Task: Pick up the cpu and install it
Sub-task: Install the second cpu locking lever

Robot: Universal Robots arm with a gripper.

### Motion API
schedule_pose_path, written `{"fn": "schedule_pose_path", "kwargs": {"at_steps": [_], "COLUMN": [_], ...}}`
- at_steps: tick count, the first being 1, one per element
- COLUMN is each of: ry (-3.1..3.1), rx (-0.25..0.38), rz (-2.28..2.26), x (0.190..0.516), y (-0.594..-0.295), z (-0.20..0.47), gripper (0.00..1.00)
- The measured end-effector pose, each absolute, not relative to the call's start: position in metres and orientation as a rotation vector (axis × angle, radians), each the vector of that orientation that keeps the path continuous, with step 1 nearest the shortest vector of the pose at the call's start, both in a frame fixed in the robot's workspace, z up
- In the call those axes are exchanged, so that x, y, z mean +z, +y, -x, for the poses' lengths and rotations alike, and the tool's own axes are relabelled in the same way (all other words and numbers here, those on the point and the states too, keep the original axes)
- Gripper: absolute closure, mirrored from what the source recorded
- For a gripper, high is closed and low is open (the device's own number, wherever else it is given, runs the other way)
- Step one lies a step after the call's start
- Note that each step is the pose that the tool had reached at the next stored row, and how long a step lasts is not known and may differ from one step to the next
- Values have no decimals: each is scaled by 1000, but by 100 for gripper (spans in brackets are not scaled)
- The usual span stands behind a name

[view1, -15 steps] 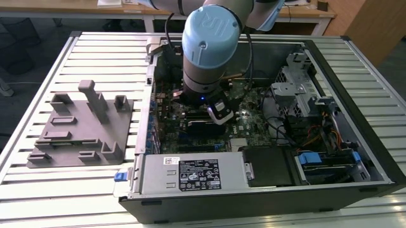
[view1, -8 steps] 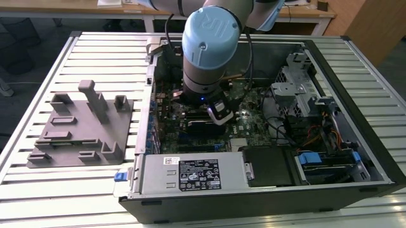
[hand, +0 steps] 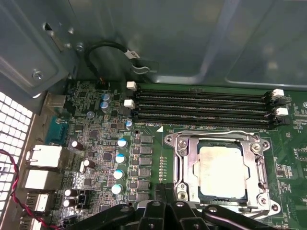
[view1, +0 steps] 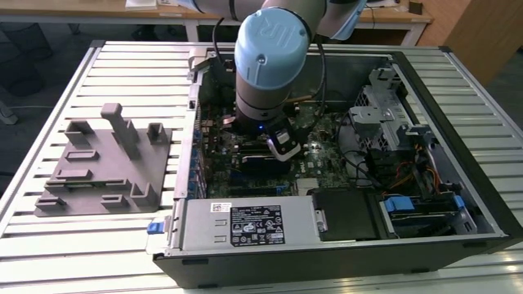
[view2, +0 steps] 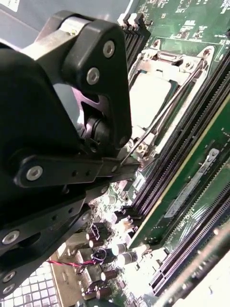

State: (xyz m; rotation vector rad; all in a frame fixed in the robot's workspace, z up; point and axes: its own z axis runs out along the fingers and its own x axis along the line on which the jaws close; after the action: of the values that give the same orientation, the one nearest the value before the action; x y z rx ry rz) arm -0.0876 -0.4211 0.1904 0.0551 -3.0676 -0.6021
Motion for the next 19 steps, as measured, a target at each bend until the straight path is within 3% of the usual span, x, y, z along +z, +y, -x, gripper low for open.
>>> {"fn": "schedule_pose_path", "kwargs": {"at_steps": [12,19], "ry": [-3067,-3063], "rx": [-602,-601], "rz": [-55,-54], "x": [236,241], "y": [-421,-421], "z": [88,77], "gripper": [89,89]}}
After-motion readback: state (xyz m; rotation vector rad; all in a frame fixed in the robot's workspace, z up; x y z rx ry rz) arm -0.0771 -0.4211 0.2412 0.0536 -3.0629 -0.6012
